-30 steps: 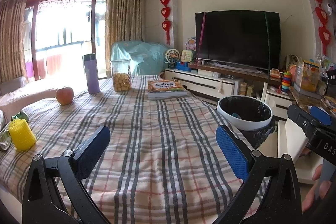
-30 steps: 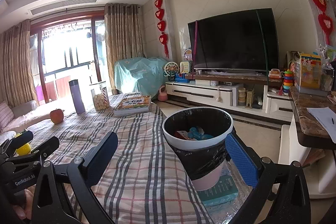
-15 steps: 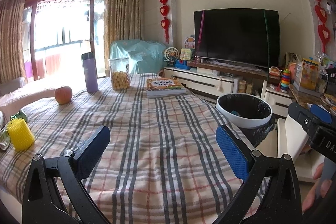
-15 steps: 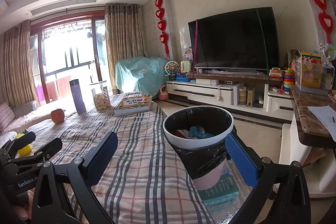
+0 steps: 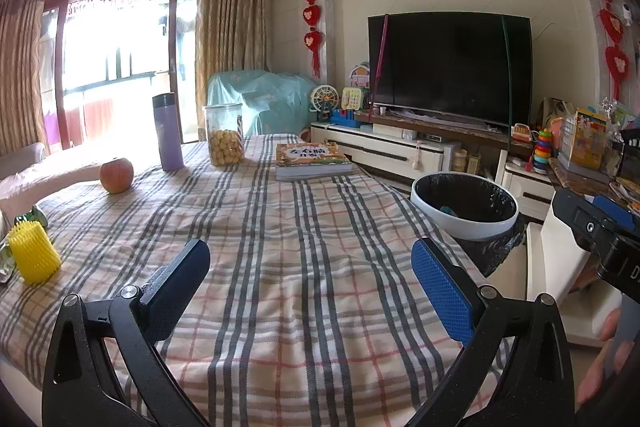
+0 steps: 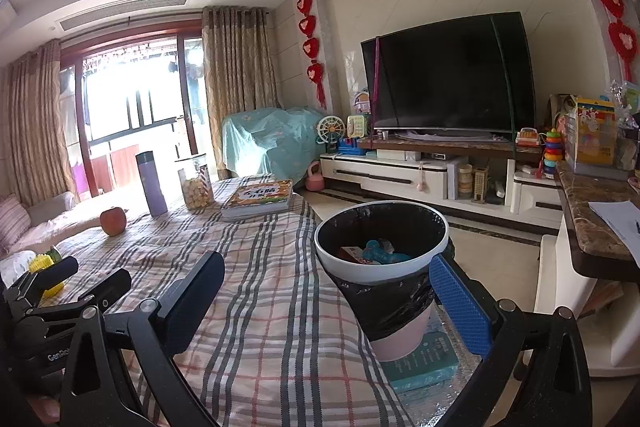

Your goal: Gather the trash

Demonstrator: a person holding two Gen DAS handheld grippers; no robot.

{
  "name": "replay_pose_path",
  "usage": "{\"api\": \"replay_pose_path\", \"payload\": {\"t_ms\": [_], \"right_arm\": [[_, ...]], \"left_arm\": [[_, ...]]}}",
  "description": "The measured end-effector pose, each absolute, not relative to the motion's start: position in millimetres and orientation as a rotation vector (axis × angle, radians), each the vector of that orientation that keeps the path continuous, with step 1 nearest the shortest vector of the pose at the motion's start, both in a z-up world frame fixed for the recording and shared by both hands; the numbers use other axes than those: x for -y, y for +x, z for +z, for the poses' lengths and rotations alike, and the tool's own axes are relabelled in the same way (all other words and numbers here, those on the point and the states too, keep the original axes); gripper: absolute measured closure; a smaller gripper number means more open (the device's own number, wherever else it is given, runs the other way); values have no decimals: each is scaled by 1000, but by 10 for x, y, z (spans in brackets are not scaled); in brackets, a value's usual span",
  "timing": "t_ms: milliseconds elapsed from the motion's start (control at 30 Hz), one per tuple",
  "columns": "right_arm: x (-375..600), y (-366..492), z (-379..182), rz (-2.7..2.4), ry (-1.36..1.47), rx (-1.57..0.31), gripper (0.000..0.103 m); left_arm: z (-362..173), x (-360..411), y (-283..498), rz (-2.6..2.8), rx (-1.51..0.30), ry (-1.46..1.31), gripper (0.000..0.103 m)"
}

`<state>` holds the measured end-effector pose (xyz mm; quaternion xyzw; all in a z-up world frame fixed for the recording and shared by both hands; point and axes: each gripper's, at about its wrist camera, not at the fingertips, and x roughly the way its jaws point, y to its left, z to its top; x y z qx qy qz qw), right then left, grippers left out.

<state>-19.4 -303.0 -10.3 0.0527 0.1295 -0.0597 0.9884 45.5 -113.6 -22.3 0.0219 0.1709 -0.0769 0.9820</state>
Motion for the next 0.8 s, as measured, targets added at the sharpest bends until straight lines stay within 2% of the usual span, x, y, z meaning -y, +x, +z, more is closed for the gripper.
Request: {"api": "replay_pose_path", "payload": {"t_ms": [800], "right_arm": [[3060,16,-134,-99,143,-306,0]], "left_arm": [[-195,1043,559,-169,-358,26,0]]}}
